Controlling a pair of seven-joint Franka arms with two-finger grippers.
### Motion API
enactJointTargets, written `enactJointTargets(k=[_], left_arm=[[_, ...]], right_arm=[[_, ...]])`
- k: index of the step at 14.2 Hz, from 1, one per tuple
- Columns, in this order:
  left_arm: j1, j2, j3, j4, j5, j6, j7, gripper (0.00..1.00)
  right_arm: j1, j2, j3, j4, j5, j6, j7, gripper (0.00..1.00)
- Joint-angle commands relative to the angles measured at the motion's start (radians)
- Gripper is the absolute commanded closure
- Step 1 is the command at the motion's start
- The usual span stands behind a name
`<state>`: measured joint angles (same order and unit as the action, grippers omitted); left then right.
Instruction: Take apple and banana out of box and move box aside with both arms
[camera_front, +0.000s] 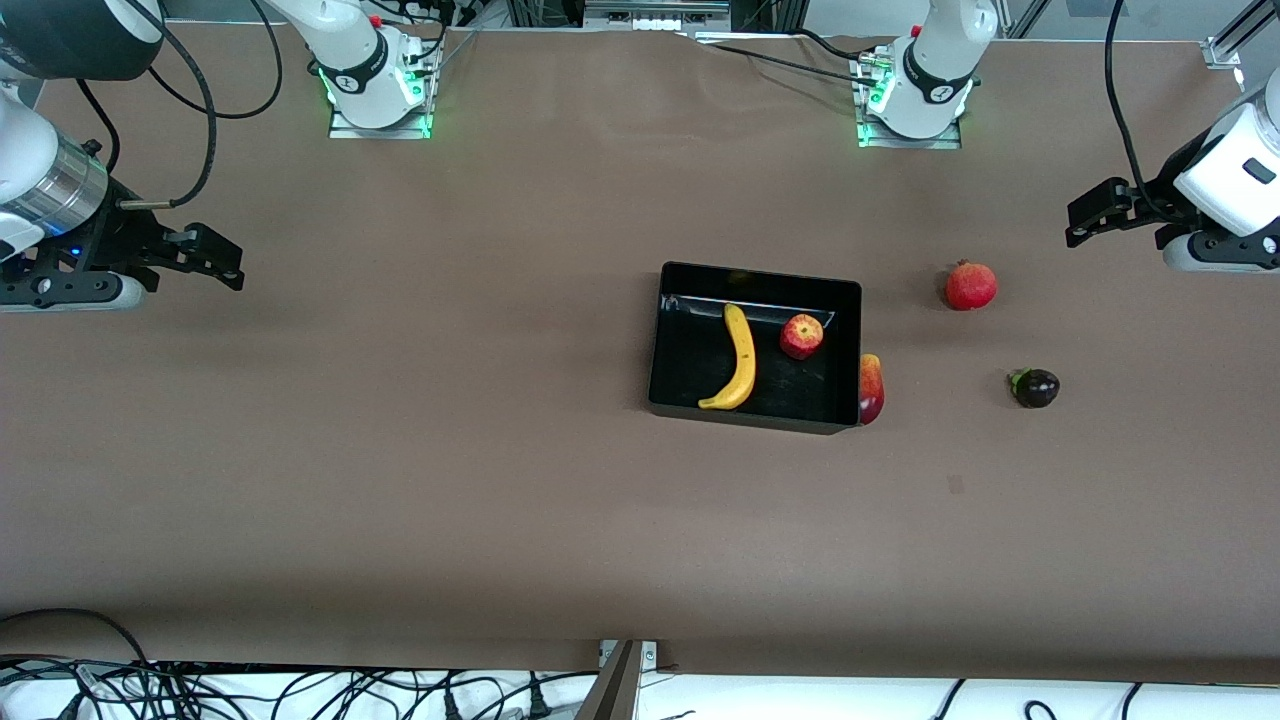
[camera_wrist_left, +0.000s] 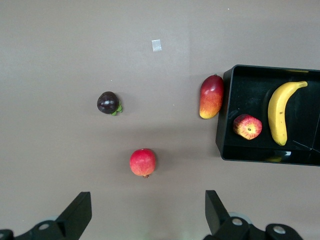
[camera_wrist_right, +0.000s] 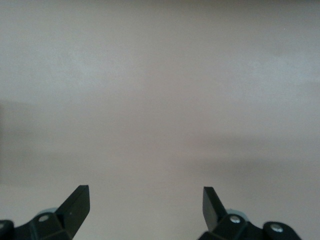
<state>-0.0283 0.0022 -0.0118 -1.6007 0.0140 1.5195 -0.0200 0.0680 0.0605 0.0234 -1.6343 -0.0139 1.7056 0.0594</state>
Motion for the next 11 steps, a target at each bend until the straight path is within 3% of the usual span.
enactJointTargets(k=[1,11], left_arm=[[0.001,0.002,-0.002,0.015,-0.003,-0.01,-0.008,0.0],[-0.025,0.068,-0.011,0.068,-0.042,-0.075,0.028,0.0]], right_arm=[[-0.005,-0.005,0.0,0.005,0.018,-0.012,-0.016,0.0],[-0.005,-0.005,0.0,0.005,0.018,-0.012,-0.016,0.0]])
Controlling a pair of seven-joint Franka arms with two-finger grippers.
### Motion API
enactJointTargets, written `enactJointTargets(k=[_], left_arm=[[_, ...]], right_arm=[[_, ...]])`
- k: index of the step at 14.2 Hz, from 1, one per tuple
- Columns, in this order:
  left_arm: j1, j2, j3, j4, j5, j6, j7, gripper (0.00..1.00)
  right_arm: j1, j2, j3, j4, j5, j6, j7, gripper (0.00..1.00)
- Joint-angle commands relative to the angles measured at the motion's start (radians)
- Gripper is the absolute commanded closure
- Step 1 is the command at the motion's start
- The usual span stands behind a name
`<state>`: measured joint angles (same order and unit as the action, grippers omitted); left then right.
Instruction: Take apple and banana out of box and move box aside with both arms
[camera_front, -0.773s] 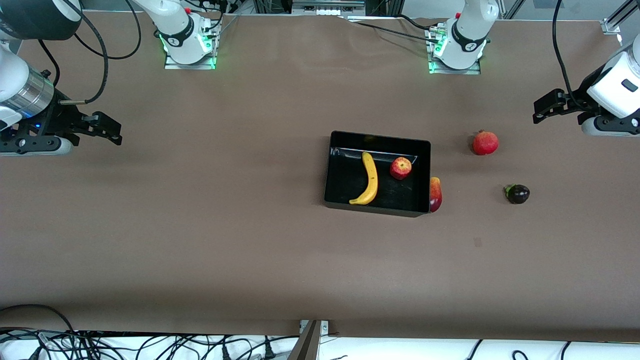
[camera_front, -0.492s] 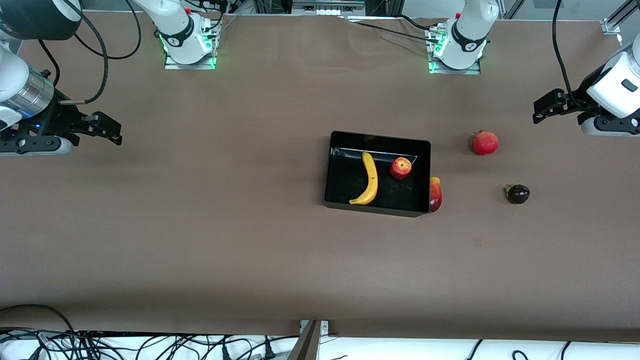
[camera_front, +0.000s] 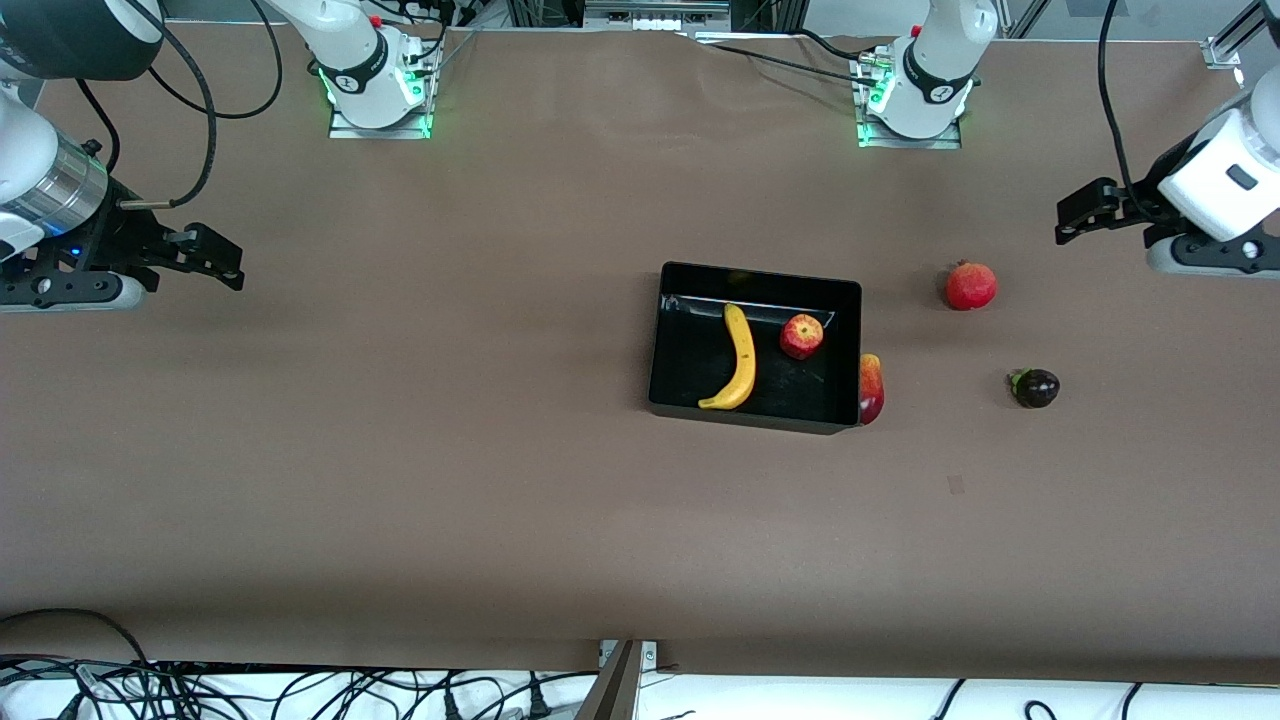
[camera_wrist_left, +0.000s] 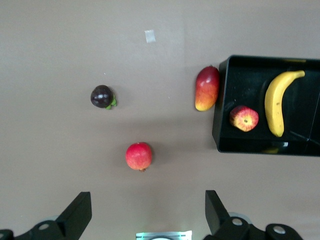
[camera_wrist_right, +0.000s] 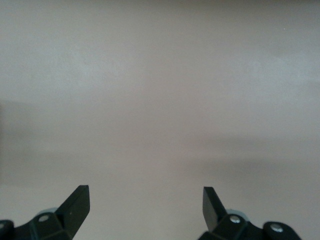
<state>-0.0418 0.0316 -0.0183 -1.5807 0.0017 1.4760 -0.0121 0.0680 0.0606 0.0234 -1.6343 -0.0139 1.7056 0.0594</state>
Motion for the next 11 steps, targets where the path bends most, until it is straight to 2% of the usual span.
enactJointTargets(k=[1,3,7,9,11], left_arm=[[-0.016,0.059,-0.015,0.047,-0.032,-0.028,0.011,0.0],[-0.016,0.097,-0.09,0.039,-0.032,0.007,-0.098,0.0],[-0.018,0.203,-0.262,0.018,-0.019,0.121,-0.466,0.0],[-0.018,0.218,-0.301,-0.057,-0.016,0.249,-0.549,0.0],[-0.016,0.211,-0.33,-0.189,-0.009,0.378,-0.591,0.0]], right_arm=[[-0.005,-0.005,0.0,0.005,0.018,-0.012,-0.016,0.0],[-0.005,-0.007,0.0,0.005,0.018,-0.014,-0.016,0.0],[-0.005,-0.007,0.0,0.005,0.018,-0.014,-0.016,0.0],[-0.005,-0.005,0.0,0.005,0.018,-0.014,-0.016,0.0],[-0.005,-0.005,0.0,0.005,0.018,-0.014,-0.016,0.0]])
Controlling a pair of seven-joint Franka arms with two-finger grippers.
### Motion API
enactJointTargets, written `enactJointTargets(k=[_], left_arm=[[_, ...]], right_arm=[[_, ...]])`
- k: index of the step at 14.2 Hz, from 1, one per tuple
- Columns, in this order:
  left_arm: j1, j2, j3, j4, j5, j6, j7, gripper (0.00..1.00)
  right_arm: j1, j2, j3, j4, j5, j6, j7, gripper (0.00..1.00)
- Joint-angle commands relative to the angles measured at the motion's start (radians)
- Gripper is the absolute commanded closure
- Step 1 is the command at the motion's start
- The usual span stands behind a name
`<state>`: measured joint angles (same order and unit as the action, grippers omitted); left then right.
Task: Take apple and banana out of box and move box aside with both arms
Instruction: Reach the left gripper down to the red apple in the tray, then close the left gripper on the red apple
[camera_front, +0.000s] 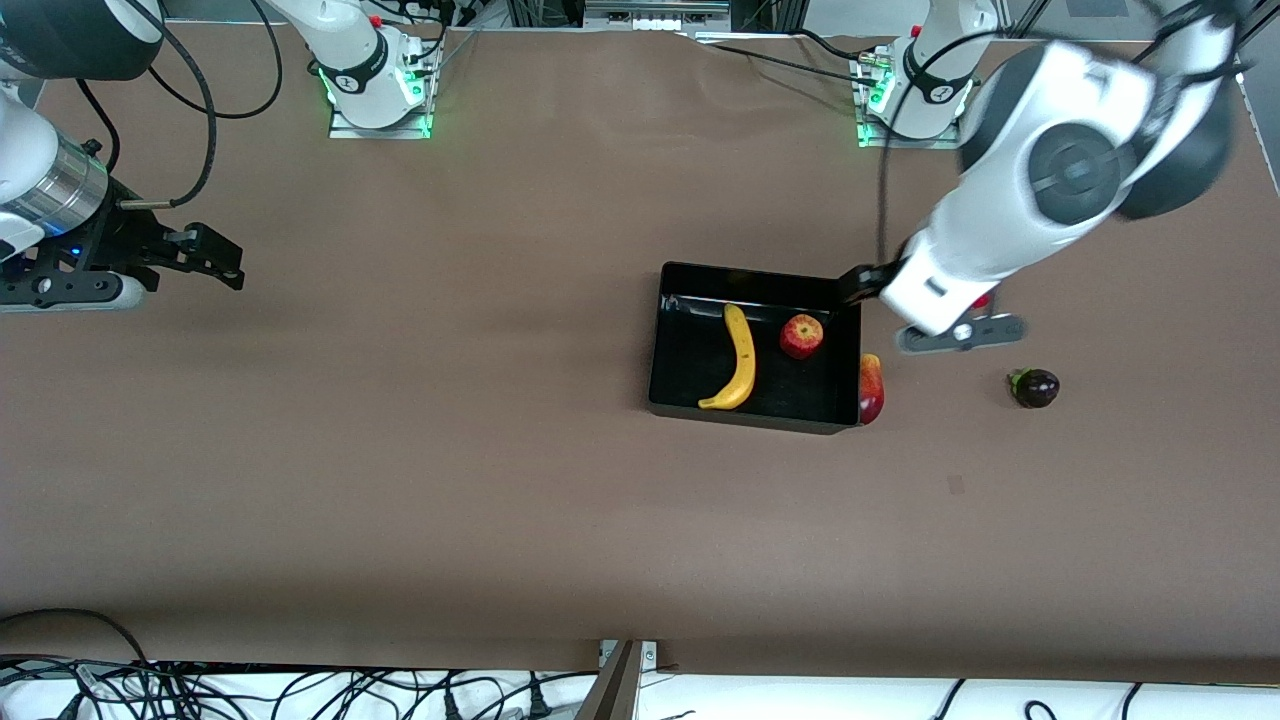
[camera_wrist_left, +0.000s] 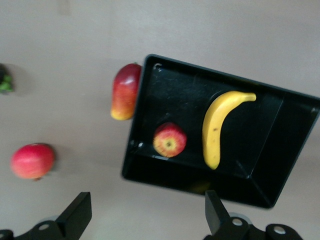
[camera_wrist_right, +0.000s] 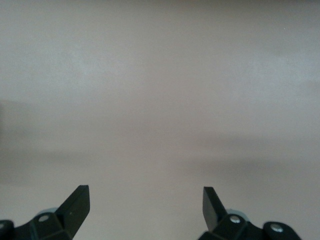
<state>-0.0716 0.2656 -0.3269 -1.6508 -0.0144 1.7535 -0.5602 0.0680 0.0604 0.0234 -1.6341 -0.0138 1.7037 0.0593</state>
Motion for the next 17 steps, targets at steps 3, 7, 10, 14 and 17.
enactJointTargets(k=[3,7,10,14,17], left_arm=[[0.012,-0.019,-0.05,-0.309,0.109,0.335,-0.153,0.0],[-0.034,0.062,-0.061,-0.4,0.243,0.481,-0.367,0.0],[-0.065,0.138,-0.061,-0.399,0.393,0.53,-0.542,0.0],[-0.065,0.199,-0.061,-0.399,0.43,0.575,-0.589,0.0],[-0.065,0.213,-0.063,-0.399,0.432,0.598,-0.59,0.0]], right_arm=[[-0.005,-0.005,0.0,0.005,0.018,-0.012,-0.016,0.0],[-0.005,-0.005,0.0,0.005,0.018,-0.012,-0.016,0.0],[-0.005,-0.007,0.0,0.005,0.018,-0.012,-0.016,0.0],[-0.005,-0.007,0.0,0.005,0.018,-0.01,-0.016,0.0],[-0.005,-0.005,0.0,0.005,0.018,-0.012,-0.016,0.0]])
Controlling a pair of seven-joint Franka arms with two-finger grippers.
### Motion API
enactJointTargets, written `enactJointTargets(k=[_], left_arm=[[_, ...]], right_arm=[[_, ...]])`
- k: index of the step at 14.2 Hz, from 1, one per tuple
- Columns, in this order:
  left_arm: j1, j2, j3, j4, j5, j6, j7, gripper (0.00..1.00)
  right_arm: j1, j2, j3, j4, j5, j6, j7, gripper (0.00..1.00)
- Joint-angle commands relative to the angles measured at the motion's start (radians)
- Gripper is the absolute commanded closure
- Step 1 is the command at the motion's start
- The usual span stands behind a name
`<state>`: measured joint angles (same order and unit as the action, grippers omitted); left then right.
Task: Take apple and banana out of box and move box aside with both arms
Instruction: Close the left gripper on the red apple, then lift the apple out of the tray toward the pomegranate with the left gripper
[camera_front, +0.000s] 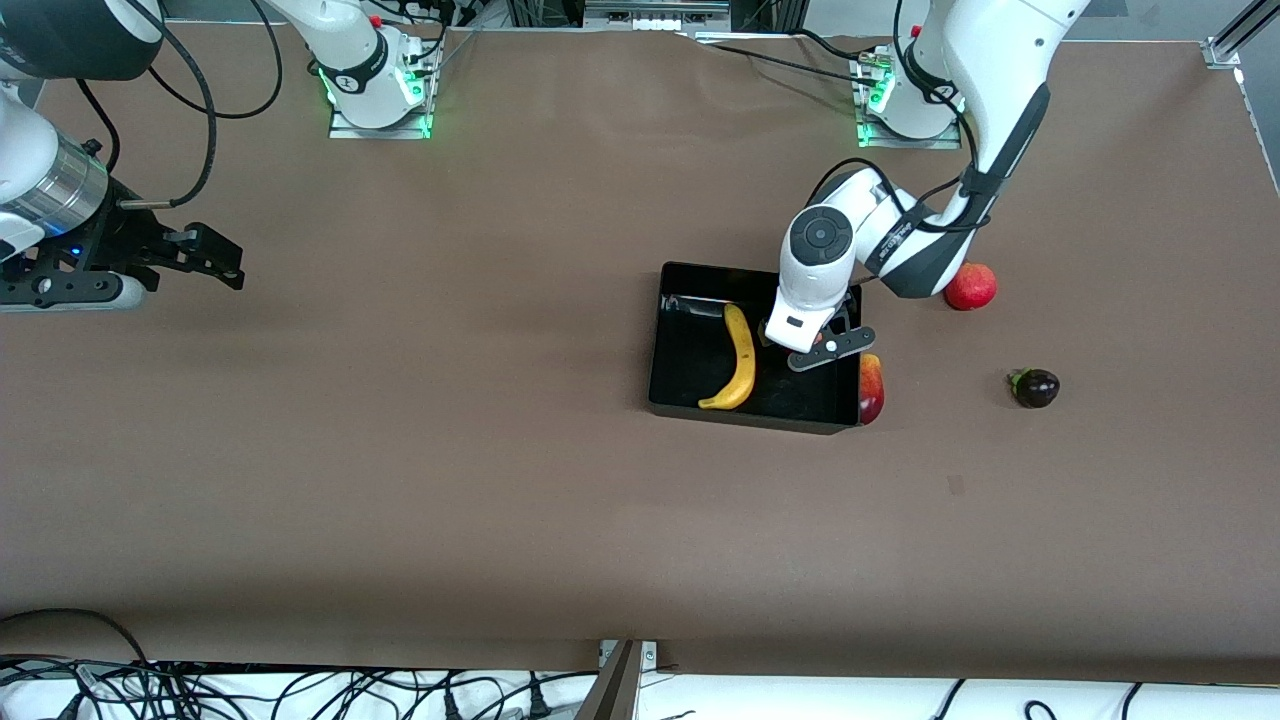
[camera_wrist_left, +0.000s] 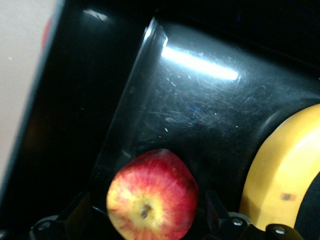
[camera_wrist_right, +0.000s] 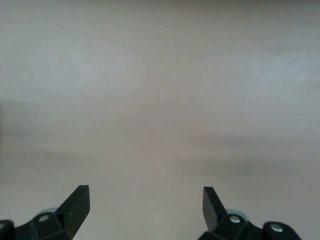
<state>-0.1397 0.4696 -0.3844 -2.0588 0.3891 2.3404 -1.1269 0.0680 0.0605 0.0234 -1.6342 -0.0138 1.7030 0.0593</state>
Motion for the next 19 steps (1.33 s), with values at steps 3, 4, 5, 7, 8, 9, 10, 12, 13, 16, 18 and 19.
enactJointTargets(k=[3,4,5,7,8,9,10,12,13,16,18,19], left_arm=[[0.008,0.006,-0.005,0.012,0.028,0.01,-0.022,0.63],[0.009,0.001,-0.005,0.017,0.027,0.004,-0.013,0.66],[0.009,-0.014,-0.004,0.02,0.027,-0.003,-0.01,0.66],[0.009,-0.054,-0.005,0.041,0.027,-0.047,-0.004,0.66],[0.005,-0.063,-0.007,0.069,0.025,-0.09,0.008,0.65],[0.003,-0.077,-0.013,0.107,0.024,-0.155,0.012,0.64],[0.006,-0.083,-0.03,0.144,0.024,-0.239,0.024,0.64],[0.02,-0.098,-0.034,0.216,0.011,-0.385,0.097,0.64],[0.037,-0.111,-0.034,0.25,0.008,-0.456,0.16,0.64],[0.127,-0.169,-0.034,0.249,-0.004,-0.547,0.382,0.64],[0.222,-0.206,-0.034,0.198,-0.089,-0.544,0.561,0.64],[0.276,-0.207,-0.036,0.18,-0.145,-0.541,0.678,0.64]], right_arm=[[-0.005,-0.005,0.0,0.005,0.018,-0.011,-0.016,0.0],[-0.005,-0.005,0.0,0.005,0.018,-0.01,-0.016,0.0],[-0.005,-0.007,0.0,0.005,0.018,-0.01,-0.016,0.0],[-0.004,-0.007,0.0,0.005,0.018,-0.01,-0.016,0.0],[-0.005,-0.007,0.0,0.005,0.018,-0.01,-0.016,0.0],[-0.005,-0.007,0.0,0.005,0.018,-0.01,-0.016,0.0],[-0.005,-0.005,0.0,0.005,0.018,-0.01,-0.016,0.0],[-0.005,-0.007,0.0,0.005,0.018,-0.01,-0.016,0.0],[-0.005,-0.007,0.0,0.005,0.018,-0.01,-0.016,0.0],[-0.004,-0.005,0.0,0.005,0.018,-0.01,-0.016,0.0],[-0.005,-0.007,0.0,0.005,0.018,-0.008,-0.016,0.0],[-0.005,-0.007,0.0,0.005,0.018,-0.01,-0.016,0.0]])
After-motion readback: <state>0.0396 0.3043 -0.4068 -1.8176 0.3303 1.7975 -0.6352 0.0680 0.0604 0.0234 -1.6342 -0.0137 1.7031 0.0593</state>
